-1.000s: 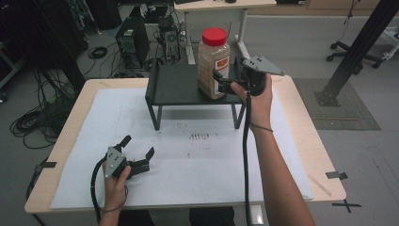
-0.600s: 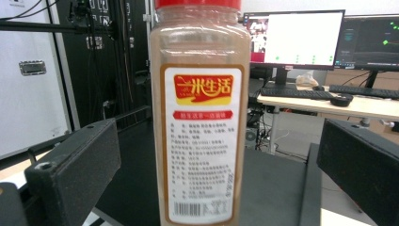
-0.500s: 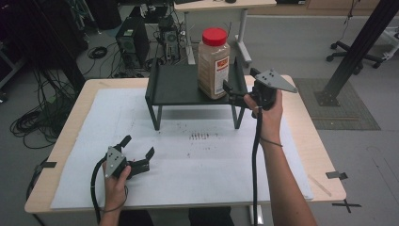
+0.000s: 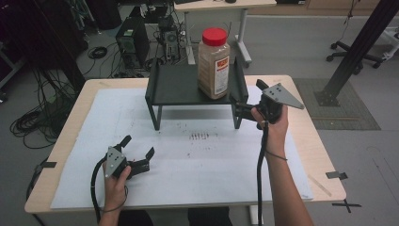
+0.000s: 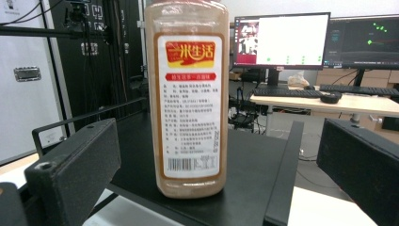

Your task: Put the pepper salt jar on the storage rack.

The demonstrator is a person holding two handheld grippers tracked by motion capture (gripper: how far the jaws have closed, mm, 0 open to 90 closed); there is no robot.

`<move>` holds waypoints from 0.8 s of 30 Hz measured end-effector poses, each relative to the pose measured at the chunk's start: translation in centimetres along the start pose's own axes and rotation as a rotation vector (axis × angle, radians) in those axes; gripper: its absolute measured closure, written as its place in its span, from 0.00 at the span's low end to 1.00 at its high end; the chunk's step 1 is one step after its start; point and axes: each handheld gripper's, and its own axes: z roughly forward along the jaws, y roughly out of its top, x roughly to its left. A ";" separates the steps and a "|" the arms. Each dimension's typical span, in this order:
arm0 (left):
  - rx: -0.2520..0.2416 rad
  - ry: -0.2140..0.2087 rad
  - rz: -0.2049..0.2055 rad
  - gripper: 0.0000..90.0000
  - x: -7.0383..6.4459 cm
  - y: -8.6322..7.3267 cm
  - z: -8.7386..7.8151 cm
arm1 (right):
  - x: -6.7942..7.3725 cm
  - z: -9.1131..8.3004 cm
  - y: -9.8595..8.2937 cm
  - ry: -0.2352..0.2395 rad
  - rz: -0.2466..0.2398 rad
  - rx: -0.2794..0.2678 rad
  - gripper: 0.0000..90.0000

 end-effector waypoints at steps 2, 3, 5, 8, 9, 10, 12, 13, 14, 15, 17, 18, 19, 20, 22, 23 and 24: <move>0.001 0.000 0.000 0.00 0.0 0.0 0.0 | -0.1 -0.2 -0.3 -0.002 0.004 0.001 0.00; 0.000 0.000 0.000 0.00 0.0 0.0 0.0 | -0.1 -0.2 -0.3 -0.002 0.004 0.001 0.00; 0.000 0.000 0.001 0.00 0.0 0.0 0.0 | -0.3 -0.4 -0.6 -0.003 0.011 -0.002 0.00; -0.001 0.000 0.003 0.00 0.0 0.0 0.0 | -0.4 -0.9 -1.2 -0.007 0.016 -0.006 0.00; -0.001 0.000 0.004 0.00 0.0 0.0 0.0 | -0.4 -0.9 -1.2 -0.007 0.016 -0.006 0.00; -0.001 0.000 0.004 0.00 0.0 0.0 0.0 | -0.5 -1.1 -1.5 -0.008 0.019 -0.007 0.00; -0.001 0.000 0.006 0.00 0.0 0.0 0.0 | -0.6 -1.2 -1.7 -0.008 0.021 -0.007 0.00; -0.001 0.000 0.006 0.00 0.0 0.0 0.0 | -0.6 -1.3 -1.9 -0.008 0.021 -0.008 0.00; -0.001 0.001 0.005 0.00 0.0 0.0 0.0 | -0.6 -1.4 -2.1 -0.009 0.022 -0.009 0.00; -0.001 0.001 0.005 0.00 0.0 0.0 0.0 | -0.7 -1.7 -2.5 -0.007 0.027 -0.014 0.00; -0.001 0.001 0.005 0.00 0.0 0.0 0.0 | -0.8 -1.9 -2.9 -0.007 0.032 -0.015 0.00; -0.001 0.001 0.005 0.00 0.0 0.0 0.0 | -0.8 -1.9 -2.9 -0.007 0.032 -0.015 0.00; -0.001 0.000 0.006 0.00 0.0 0.0 0.0 | -0.9 -2.2 -3.4 -0.007 0.038 -0.014 0.00; -0.001 0.001 0.005 0.00 0.0 0.0 0.0 | -0.9 -2.2 -3.4 -0.007 0.038 -0.014 0.00; 0.000 0.001 0.003 0.00 0.0 0.0 0.0 | -1.0 -2.5 -3.9 -0.009 0.049 -0.018 0.00; -0.001 0.001 0.003 0.00 0.0 0.0 0.0 | -1.0 -2.6 -4.1 -0.010 0.050 -0.018 0.00; -0.001 0.001 0.003 0.00 0.0 0.0 0.0 | -1.0 -2.8 -4.4 -0.010 0.053 -0.018 0.00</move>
